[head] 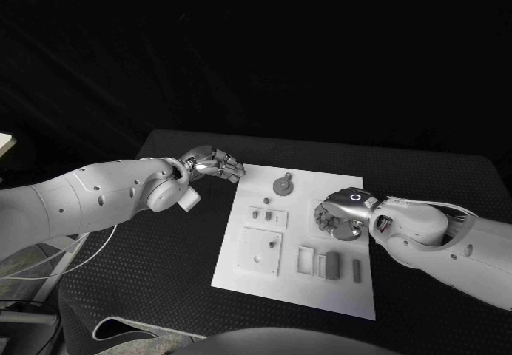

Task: Assemble the parts on the task board

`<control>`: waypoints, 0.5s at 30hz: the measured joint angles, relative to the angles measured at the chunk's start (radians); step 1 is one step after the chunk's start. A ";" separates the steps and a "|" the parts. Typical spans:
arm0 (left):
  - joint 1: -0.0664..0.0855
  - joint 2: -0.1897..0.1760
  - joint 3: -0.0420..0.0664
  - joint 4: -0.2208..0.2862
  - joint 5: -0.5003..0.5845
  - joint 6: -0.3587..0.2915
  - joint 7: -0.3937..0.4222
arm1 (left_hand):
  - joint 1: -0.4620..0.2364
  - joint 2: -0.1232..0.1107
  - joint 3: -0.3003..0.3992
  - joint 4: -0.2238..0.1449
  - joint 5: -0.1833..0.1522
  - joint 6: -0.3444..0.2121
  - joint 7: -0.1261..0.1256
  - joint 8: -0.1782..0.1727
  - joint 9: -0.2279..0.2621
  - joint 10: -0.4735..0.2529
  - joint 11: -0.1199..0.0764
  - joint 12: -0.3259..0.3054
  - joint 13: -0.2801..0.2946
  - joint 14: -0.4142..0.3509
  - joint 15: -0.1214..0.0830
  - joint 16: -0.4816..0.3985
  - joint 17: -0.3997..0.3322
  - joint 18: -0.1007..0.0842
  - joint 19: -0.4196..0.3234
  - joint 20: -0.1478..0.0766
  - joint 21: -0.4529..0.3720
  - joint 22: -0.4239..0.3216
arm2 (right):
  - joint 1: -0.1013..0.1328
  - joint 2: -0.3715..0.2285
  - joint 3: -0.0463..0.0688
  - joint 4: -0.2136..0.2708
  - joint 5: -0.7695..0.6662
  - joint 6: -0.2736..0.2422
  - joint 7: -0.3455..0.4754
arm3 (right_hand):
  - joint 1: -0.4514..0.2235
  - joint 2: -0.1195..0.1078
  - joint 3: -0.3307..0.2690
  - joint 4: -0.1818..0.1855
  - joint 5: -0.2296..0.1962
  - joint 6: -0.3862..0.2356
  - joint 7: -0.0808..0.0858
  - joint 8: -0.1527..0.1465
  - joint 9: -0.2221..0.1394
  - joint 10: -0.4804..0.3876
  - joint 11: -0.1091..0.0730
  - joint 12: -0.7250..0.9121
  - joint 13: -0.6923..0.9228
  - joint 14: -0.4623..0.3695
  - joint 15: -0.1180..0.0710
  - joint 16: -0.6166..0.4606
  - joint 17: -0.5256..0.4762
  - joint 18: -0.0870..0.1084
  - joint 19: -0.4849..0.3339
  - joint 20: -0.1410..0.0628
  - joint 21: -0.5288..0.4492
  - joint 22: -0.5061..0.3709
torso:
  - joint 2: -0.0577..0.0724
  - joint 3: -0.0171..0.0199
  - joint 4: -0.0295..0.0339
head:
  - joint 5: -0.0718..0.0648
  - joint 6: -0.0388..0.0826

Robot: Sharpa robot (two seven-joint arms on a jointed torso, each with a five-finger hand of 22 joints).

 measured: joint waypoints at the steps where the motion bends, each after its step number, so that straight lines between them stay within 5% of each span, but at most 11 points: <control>1: 0.000 0.000 0.000 0.000 0.000 0.000 0.000 | 0.000 0.000 0.000 0.000 0.000 0.000 0.000 0.000 0.000 0.000 0.000 0.000 0.000 0.000 0.000 0.000 0.000 0.000 0.000 0.000 0.000 0.000 | 0.000 0.000 0.000 0.000 -0.001 -0.002 0.000 | 0.003 0.003 0.000 0.000 0.000 0.005 -0.002 0.000 0.000 0.007 -0.003 0.000 0.004 0.005 -0.001 0.001 0.004 0.000 0.003 0.001 0.000 0.000 | 0.000 0.0000 0.0000 | 0.000 0.000; 15: 0.000 -0.001 0.000 0.000 0.000 0.000 0.000 | 0.000 0.000 0.000 0.000 0.000 0.000 0.000 0.000 0.001 0.000 0.000 0.000 0.000 0.000 0.000 0.000 0.000 0.000 0.000 0.000 0.000 -0.001 | -0.003 -0.006 -0.001 0.012 0.024 -0.034 -0.015 | 0.008 0.008 -0.007 -0.001 0.000 0.016 -0.013 0.000 0.000 0.024 -0.014 0.004 0.025 0.022 -0.009 0.011 0.024 0.000 0.025 0.000 0.012 0.000 | 0.000 -0.0003 0.0000 | -0.001 0.000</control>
